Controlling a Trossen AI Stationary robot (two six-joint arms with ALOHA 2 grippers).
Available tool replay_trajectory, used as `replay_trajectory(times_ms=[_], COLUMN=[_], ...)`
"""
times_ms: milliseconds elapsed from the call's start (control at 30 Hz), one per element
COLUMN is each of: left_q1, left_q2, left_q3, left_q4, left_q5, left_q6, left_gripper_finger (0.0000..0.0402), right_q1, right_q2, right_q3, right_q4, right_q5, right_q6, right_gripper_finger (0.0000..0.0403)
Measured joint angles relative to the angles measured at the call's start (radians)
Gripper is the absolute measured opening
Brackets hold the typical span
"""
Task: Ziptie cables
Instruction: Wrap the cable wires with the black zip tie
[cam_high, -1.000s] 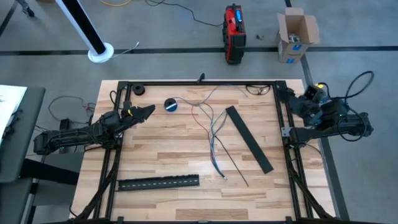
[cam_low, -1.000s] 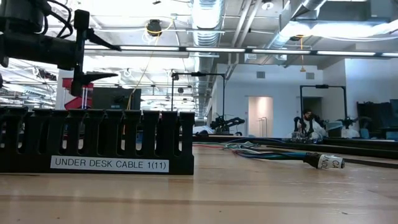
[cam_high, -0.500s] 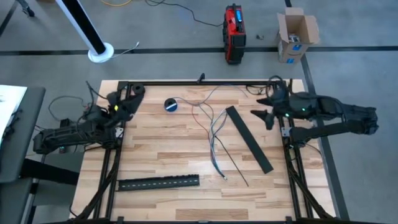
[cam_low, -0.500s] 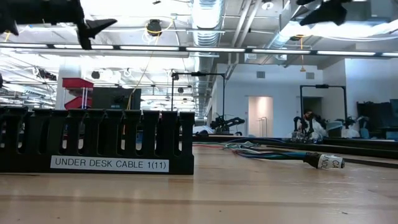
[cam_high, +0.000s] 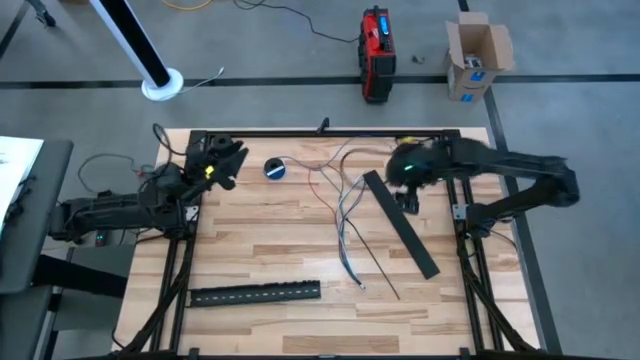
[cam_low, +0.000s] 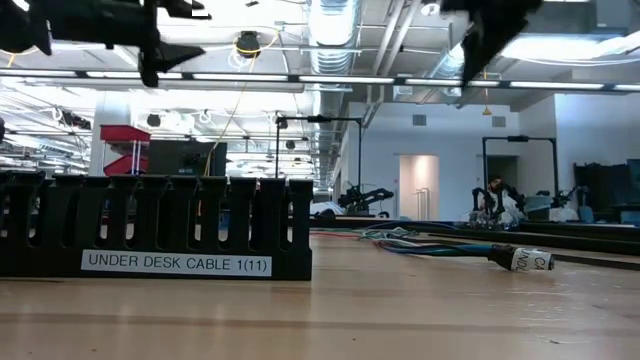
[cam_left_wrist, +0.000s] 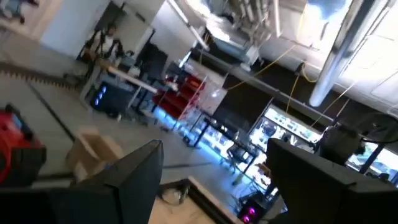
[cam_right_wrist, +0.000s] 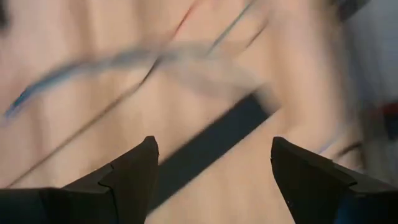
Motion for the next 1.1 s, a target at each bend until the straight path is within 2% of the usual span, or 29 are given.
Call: replay_trajectory(times_ms=[67,200,433,667,767,900,1000,1100], left_q1=[0.000,-0.001,-0.005,-0.040,-0.055,-0.072,-0.091,-0.110], left_q2=[0.041,0.128,0.234,0.287,0.298,0.297,0.298,0.298], left_q3=[0.000,0.000,0.000,0.000,0.000,0.000,0.000,0.000], left_q4=[-0.008,-0.008,-0.001,0.049,0.087,0.101,0.102,0.100], left_q5=[0.050,0.118,0.139,0.140,0.139,0.134,0.129,0.127], left_q6=[-0.043,-0.074,-0.180,-0.191,-0.191,-0.191,-0.191,-0.191], left_gripper_finger=[0.0277,0.0277,0.0277,0.0277,0.0277,0.0277,0.0277,0.0277], right_q1=[0.015,0.082,0.196,0.217,0.223,0.207,0.188,0.176], right_q2=[0.065,0.161,0.211,0.210,0.210,0.210,0.210,0.210], right_q3=[-0.007,-0.007,-0.007,-0.007,-0.007,-0.007,-0.025,-0.100], right_q4=[-0.087,-0.152,0.039,0.246,0.254,0.223,0.214,0.279], right_q5=[-0.029,0.002,0.132,0.139,0.134,0.044,-0.042,-0.061], right_q6=[-0.042,-0.300,-0.644,-1.116,-1.197,-1.200,-1.198,-1.197], right_gripper_finger=[0.0293,0.0291,0.0290,0.0290,0.0282,0.0229,0.0156,0.0073])
